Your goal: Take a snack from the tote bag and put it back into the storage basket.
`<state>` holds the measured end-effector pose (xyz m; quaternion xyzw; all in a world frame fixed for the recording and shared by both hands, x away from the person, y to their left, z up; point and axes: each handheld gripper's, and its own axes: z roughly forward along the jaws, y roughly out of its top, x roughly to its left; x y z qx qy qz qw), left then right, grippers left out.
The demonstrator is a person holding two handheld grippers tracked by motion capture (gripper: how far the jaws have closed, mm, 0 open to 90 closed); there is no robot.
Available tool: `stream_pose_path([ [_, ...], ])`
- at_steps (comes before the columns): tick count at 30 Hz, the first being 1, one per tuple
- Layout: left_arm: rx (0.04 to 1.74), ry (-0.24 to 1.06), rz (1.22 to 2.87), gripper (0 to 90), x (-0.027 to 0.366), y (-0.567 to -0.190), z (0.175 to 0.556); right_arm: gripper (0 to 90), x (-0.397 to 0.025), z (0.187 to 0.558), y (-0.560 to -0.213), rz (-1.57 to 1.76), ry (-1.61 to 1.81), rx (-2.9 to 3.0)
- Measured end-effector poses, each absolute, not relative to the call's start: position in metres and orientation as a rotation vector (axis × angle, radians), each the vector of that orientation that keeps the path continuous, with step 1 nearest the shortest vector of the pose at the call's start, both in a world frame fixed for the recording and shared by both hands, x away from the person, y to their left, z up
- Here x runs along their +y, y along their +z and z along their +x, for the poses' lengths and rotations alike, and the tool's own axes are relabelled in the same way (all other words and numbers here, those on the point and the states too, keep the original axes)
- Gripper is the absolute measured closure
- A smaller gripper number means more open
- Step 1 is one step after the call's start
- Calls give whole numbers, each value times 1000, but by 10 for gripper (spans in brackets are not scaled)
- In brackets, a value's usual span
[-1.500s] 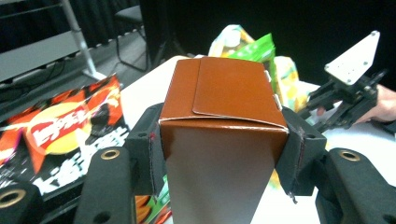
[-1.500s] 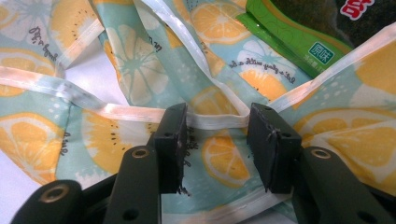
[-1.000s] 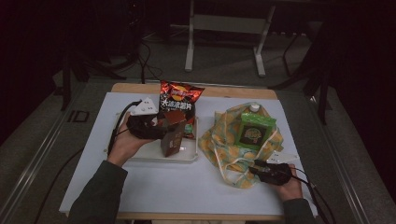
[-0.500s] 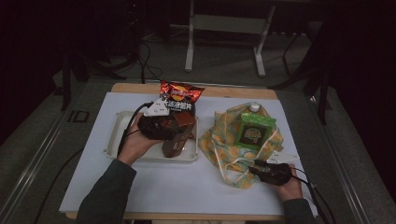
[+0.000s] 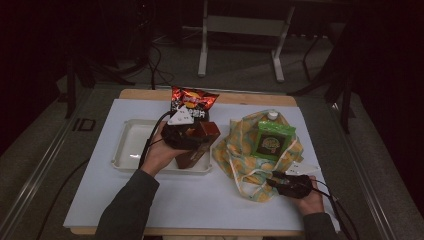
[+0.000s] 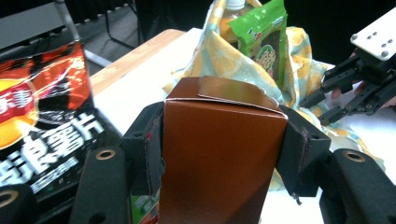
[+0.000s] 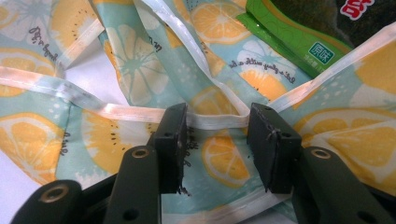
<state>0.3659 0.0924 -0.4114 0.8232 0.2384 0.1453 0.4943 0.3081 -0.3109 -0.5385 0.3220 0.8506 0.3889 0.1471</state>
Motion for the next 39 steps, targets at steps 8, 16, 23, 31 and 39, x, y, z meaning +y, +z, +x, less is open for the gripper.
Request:
stream_pose_path([
  [8, 548, 307, 2002, 390, 75, -417, 369, 575, -311, 308, -538, 927, 1119, 2448],
  [16, 529, 287, 2010, 382, 67, -421, 371, 576, -311, 308, -539, 928, 1121, 2448],
  [23, 517, 272, 2026, 374, 60, -425, 372, 576, -311, 308, -538, 930, 1122, 2449],
  [31, 509, 252, 2040, 367, 58, -429, 372, 576, -311, 308, -538, 931, 1122, 2450],
  [39, 513, 237, 2015, 360, 66, -433, 372, 575, -311, 308, -538, 931, 1122, 2450],
])
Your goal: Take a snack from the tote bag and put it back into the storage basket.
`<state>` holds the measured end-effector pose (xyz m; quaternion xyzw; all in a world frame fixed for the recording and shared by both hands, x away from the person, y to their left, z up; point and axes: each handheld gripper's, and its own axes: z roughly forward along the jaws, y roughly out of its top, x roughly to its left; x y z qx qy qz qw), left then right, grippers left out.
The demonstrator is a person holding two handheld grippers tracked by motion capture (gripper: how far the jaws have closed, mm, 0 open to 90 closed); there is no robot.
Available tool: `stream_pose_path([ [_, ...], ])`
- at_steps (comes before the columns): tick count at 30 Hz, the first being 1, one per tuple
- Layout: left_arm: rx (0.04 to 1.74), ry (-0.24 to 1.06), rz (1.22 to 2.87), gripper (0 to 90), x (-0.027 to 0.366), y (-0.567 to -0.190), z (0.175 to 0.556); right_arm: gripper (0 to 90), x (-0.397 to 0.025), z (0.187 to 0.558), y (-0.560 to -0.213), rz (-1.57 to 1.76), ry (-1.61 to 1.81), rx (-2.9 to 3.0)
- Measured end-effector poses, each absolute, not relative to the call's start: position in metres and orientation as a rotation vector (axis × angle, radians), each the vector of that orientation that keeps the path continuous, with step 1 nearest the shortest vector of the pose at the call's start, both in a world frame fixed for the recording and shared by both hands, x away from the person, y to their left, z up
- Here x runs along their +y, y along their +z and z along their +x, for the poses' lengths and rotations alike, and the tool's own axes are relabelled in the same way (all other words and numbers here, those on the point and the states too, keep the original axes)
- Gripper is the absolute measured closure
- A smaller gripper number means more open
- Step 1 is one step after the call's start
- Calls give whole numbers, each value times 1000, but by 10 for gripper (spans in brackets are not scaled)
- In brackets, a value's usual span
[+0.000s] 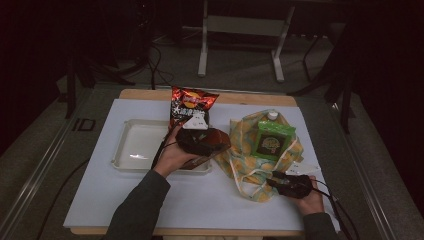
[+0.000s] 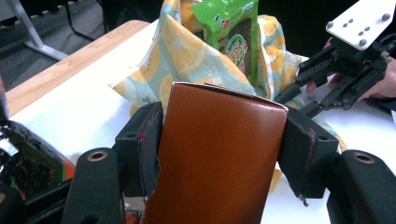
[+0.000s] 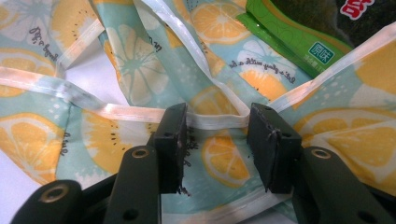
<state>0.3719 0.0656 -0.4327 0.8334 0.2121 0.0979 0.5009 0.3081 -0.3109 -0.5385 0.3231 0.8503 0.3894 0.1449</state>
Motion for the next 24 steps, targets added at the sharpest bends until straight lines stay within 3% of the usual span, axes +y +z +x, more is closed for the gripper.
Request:
stream_pose_path([
  [24, 510, 221, 2050, 331, 91, -441, 366, 575, -311, 308, -538, 930, 1121, 2449],
])
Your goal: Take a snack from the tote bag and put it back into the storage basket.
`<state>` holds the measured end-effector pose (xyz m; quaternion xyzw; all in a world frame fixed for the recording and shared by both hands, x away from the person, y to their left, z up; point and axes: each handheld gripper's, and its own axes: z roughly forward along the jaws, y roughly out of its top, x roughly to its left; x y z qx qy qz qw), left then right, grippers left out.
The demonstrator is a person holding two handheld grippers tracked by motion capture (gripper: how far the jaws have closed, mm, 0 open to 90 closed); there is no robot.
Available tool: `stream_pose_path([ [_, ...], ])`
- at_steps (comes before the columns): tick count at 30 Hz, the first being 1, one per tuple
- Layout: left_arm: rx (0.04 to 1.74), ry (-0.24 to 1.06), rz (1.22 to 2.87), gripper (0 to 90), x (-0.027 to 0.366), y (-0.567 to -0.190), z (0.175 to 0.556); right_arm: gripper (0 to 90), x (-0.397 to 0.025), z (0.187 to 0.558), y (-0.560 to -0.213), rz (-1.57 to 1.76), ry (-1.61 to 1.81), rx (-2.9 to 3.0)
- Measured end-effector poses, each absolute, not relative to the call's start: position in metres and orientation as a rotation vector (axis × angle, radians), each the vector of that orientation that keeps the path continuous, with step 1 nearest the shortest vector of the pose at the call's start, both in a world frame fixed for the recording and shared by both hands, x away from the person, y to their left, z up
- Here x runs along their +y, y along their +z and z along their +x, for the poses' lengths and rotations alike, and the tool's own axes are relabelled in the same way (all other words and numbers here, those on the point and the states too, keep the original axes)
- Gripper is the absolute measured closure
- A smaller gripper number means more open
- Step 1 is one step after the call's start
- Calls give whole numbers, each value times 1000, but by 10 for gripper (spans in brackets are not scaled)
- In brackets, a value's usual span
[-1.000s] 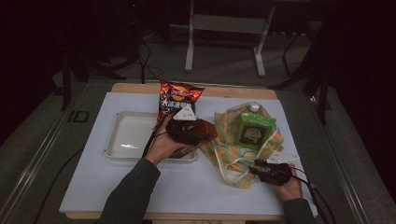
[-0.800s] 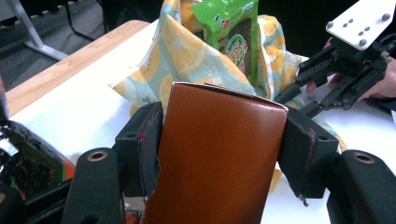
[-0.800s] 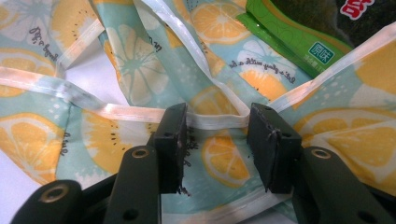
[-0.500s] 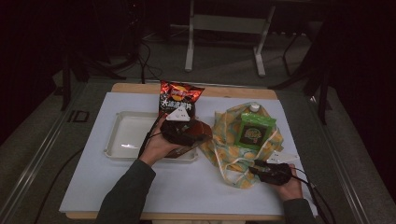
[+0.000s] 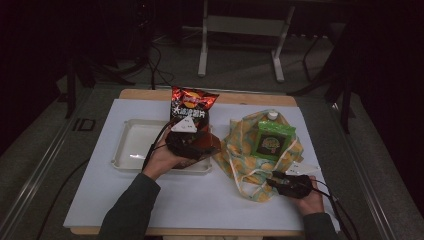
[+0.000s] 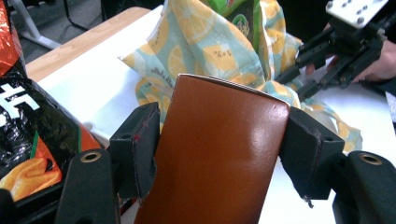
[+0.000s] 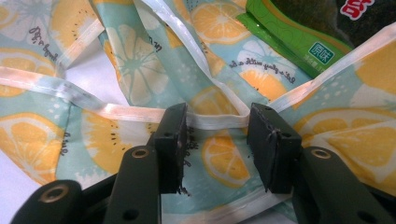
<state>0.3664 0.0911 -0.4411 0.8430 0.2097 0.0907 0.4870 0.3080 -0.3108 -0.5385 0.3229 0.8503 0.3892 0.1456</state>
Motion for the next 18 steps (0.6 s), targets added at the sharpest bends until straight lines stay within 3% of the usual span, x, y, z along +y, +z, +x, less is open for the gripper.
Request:
stream_pose_path([
  [18, 544, 211, 2164, 293, 107, -462, 360, 575, -311, 308, -538, 927, 1119, 2447],
])
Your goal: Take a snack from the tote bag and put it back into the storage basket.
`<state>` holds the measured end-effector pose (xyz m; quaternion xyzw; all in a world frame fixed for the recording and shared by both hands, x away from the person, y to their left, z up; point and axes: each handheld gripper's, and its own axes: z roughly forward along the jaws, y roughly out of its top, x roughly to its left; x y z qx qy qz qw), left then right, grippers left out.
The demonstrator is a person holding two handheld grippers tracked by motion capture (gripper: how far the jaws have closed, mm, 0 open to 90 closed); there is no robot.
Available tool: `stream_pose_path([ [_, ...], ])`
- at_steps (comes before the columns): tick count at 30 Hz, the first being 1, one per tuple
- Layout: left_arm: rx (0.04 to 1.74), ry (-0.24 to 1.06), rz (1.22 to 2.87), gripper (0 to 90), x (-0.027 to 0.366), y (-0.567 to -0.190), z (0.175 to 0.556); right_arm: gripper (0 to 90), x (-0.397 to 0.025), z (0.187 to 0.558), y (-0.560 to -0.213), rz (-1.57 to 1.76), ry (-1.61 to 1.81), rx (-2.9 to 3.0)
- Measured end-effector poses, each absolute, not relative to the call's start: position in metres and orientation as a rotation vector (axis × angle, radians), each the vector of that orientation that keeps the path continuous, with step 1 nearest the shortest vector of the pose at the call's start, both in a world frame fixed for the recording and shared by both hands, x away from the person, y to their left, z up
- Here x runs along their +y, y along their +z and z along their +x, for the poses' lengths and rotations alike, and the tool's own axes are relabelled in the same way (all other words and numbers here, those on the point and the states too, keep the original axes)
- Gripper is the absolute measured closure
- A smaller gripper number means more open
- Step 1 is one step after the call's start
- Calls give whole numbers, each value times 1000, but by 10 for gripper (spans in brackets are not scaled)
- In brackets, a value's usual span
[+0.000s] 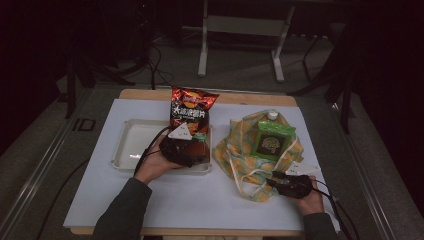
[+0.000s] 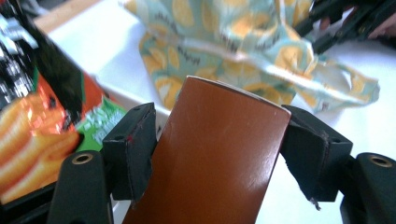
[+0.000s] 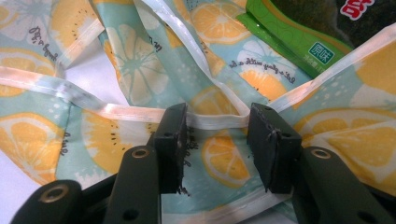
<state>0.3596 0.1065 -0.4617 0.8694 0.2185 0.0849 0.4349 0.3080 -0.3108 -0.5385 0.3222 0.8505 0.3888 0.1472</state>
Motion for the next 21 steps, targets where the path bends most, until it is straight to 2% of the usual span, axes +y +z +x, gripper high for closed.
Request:
stream_pose_path([
  [8, 554, 183, 2255, 293, 101, -478, 359, 575, -311, 308, -538, 930, 1118, 2448],
  [21, 595, 216, 2318, 299, 80, -492, 361, 575, -311, 308, -538, 931, 1122, 2450],
])
